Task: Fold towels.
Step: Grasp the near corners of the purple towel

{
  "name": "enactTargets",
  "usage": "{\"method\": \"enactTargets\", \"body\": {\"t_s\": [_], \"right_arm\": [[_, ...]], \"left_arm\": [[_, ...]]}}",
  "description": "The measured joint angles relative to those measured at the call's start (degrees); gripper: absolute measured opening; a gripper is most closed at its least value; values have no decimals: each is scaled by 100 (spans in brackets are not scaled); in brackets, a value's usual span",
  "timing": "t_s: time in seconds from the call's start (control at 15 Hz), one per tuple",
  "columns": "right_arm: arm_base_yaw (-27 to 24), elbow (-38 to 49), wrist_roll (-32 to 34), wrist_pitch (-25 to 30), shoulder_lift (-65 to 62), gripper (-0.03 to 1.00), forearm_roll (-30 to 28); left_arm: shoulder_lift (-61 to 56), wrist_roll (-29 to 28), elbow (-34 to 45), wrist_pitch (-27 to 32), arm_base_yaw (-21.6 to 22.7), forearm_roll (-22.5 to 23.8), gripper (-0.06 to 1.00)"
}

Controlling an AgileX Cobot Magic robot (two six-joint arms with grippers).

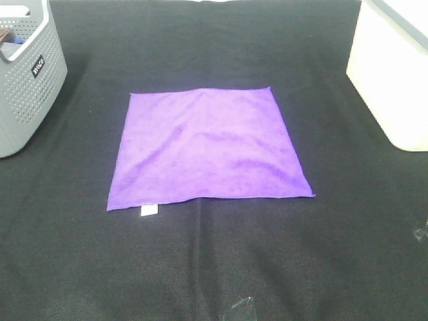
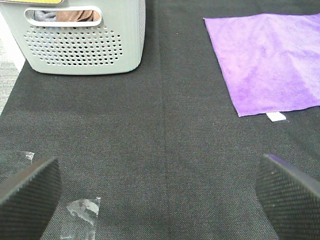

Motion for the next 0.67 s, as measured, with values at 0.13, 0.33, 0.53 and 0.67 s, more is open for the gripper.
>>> {"method": "enactTargets", "body": {"t_s": [0.13,0.33,0.53,0.67], "right_arm": [[0,0,0,0,0,96,0],[0,0,0,0,0,96,0],[0,0,0,0,0,96,0],[0,0,0,-6,0,96,-6]], "left_arm": [[0,0,0,0,0,0,99],[0,0,0,0,0,0,99],[0,0,0,0,0,0,99],[0,0,0,0,0,0,99]]}}
